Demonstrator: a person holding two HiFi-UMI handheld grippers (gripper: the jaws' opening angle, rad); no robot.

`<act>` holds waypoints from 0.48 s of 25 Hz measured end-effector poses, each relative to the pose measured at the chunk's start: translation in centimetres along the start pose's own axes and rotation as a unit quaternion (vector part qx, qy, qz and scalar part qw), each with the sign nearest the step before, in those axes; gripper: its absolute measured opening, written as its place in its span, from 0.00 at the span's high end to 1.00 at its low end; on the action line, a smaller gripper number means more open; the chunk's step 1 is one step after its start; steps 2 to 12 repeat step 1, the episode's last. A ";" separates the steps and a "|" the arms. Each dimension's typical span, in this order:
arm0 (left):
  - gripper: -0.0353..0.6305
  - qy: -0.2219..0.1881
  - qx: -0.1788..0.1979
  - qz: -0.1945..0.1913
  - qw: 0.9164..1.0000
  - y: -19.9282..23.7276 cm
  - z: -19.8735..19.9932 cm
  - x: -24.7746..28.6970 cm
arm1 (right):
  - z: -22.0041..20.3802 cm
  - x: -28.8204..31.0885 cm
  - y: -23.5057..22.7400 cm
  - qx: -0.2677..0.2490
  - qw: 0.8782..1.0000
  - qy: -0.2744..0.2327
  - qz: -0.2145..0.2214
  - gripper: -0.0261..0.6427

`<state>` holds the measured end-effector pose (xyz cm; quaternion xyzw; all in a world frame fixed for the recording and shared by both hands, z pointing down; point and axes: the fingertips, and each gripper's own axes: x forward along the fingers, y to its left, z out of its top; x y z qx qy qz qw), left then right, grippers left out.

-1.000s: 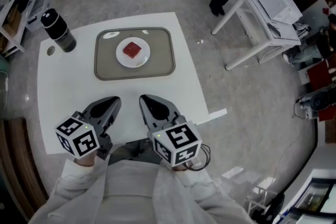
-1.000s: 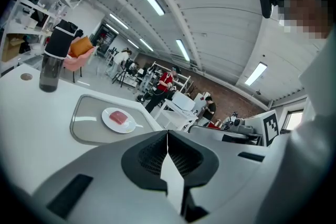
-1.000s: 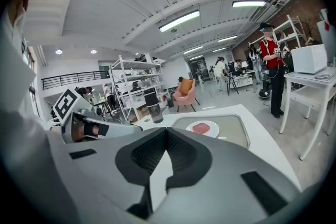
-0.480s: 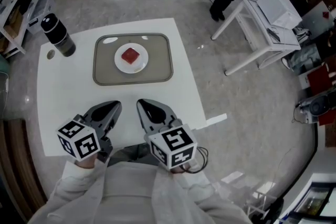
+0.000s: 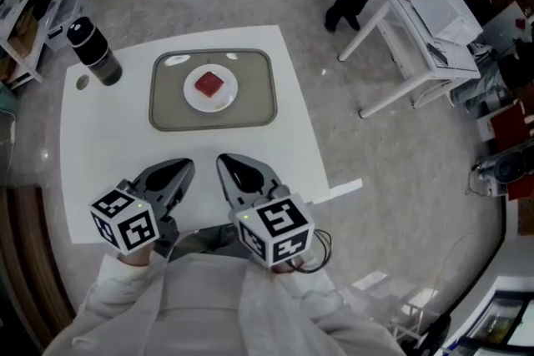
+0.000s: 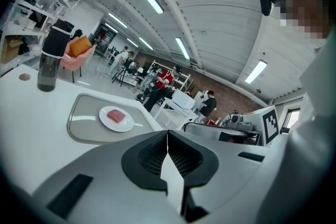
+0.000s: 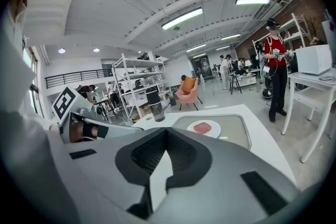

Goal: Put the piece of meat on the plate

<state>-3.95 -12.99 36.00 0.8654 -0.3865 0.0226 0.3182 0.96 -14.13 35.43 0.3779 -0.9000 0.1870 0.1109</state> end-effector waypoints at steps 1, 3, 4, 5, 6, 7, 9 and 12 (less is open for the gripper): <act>0.93 0.000 0.000 0.000 1.000 0.0 0.0 -0.1 | 0.0 0.0 0.1 -0.001 1.000 0.000 0.001 0.94; 0.93 0.000 0.000 0.000 1.000 0.0 0.0 -0.1 | 0.0 0.0 0.1 -0.001 1.000 0.000 0.001 0.94; 0.93 0.000 0.000 0.000 1.000 0.0 0.0 -0.1 | 0.0 0.0 0.1 -0.001 1.000 0.000 0.001 0.94; 0.93 0.000 0.000 0.000 1.000 0.0 0.0 -0.1 | 0.0 0.0 0.1 -0.001 1.000 0.000 0.001 0.94; 0.93 0.000 0.000 0.000 1.000 0.0 0.0 -0.1 | 0.0 0.0 0.1 -0.001 1.000 0.000 0.001 0.94; 0.93 0.000 0.000 0.000 1.000 0.0 0.0 -0.1 | 0.0 0.0 0.1 -0.001 1.000 0.000 0.001 0.94; 0.93 0.000 0.000 0.000 1.000 0.0 0.0 -0.1 | 0.0 0.0 0.1 -0.001 1.000 0.000 0.001 0.94; 0.93 0.000 0.000 0.000 1.000 0.0 0.0 -0.1 | 0.0 0.0 0.1 -0.001 1.000 0.000 0.001 0.94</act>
